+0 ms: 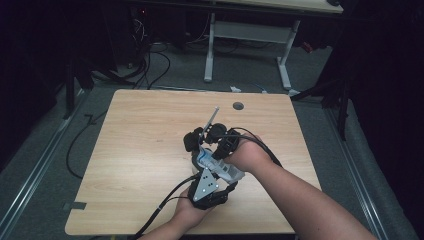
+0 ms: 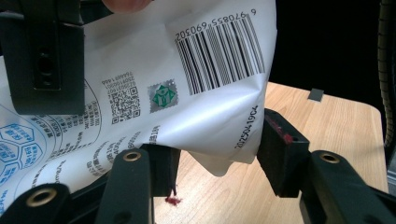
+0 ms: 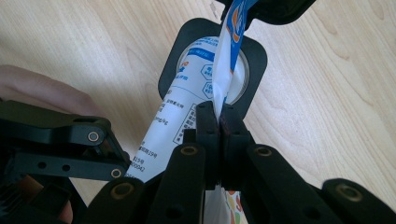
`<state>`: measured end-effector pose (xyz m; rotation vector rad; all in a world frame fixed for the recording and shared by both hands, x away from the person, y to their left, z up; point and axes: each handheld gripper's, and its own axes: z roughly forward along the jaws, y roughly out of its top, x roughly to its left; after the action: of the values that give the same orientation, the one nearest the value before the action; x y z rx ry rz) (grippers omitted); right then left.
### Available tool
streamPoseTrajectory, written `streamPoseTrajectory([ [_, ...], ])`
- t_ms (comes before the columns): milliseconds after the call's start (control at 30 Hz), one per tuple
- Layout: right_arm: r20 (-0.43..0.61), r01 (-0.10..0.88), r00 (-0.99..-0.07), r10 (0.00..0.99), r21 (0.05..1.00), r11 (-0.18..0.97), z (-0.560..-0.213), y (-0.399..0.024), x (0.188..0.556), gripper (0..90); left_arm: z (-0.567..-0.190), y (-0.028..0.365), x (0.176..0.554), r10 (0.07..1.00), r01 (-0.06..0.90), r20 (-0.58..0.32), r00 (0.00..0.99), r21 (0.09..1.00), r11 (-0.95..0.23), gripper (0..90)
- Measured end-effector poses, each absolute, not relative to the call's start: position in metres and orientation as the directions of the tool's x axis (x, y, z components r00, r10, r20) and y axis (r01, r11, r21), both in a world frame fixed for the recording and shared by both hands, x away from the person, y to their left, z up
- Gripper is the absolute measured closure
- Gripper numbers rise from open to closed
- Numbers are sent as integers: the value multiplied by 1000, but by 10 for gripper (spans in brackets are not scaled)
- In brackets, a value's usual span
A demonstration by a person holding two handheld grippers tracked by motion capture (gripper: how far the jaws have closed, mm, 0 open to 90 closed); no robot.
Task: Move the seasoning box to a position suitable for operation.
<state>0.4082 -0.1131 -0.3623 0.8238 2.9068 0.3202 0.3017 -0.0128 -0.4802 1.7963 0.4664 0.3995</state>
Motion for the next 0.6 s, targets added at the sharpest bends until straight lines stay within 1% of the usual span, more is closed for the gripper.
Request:
streamPoseTrajectory([
  [600,-36,517,-841,539,235,823,-363,-116,404,886,-488,-10,299,506,103,49,861,958,-268,522],
])
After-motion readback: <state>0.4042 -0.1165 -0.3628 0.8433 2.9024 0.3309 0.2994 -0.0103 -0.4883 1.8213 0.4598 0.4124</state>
